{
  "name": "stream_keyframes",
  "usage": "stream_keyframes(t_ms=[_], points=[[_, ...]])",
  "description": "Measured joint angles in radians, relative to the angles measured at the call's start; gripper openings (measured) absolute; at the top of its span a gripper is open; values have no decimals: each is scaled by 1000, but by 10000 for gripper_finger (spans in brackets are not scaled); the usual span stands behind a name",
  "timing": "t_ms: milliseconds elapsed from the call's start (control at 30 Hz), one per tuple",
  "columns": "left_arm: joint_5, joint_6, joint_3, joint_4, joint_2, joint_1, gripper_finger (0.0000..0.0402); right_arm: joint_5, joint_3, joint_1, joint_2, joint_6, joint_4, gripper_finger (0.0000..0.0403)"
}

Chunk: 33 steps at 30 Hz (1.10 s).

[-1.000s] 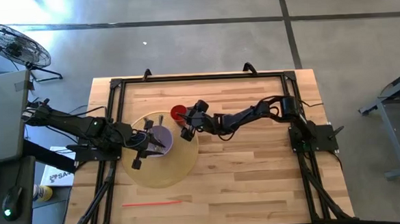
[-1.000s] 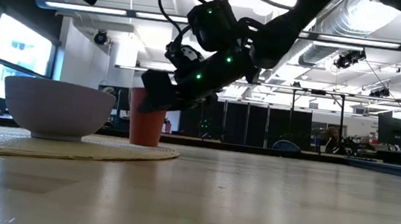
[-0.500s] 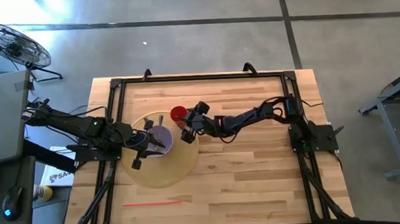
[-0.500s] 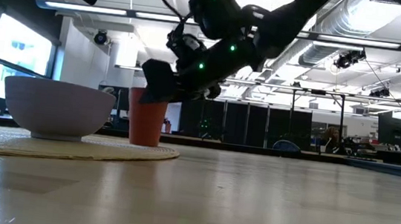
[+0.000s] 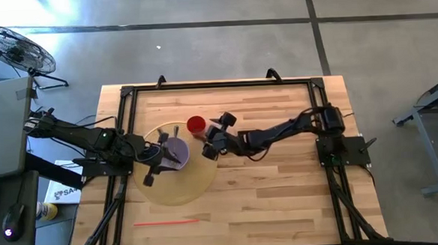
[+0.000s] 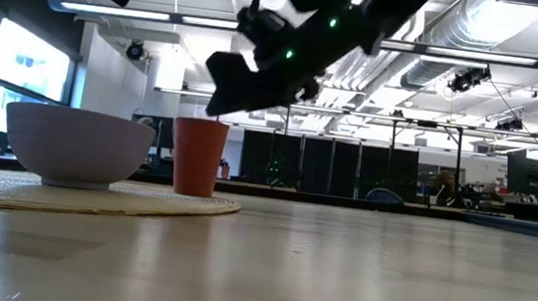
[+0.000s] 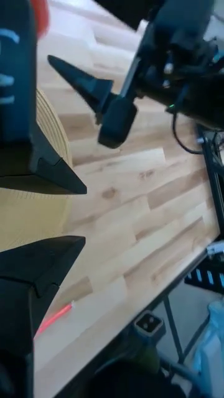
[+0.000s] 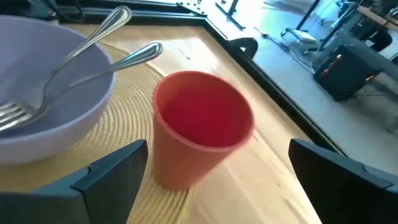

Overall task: Pick & Place Utensil
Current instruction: Put the orange straw in the orange cup

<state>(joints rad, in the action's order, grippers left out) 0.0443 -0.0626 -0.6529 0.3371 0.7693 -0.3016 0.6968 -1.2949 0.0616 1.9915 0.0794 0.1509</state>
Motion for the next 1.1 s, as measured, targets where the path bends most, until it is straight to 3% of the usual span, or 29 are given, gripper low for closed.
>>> stream_keyframes(t_ms=[167,433,567,700,867,1100], points=[[-89,0,0,-56,40,0,115,113,0,80,-47,30,-110,384],[-206,-3,0,-224,215,0,115,304,0,208,-56,73,-196,385],[-211,122,-12,-241,279,-2,115,463,0,259,-81,174,-344,385],[-213,250,-20,-232,313,-72,115,524,0,299,-129,352,-522,385],[-123,369,-21,-230,386,-235,115,521,0,314,-157,475,-621,385],[89,510,-21,-253,553,-441,115,476,0,296,-155,489,-631,385]])
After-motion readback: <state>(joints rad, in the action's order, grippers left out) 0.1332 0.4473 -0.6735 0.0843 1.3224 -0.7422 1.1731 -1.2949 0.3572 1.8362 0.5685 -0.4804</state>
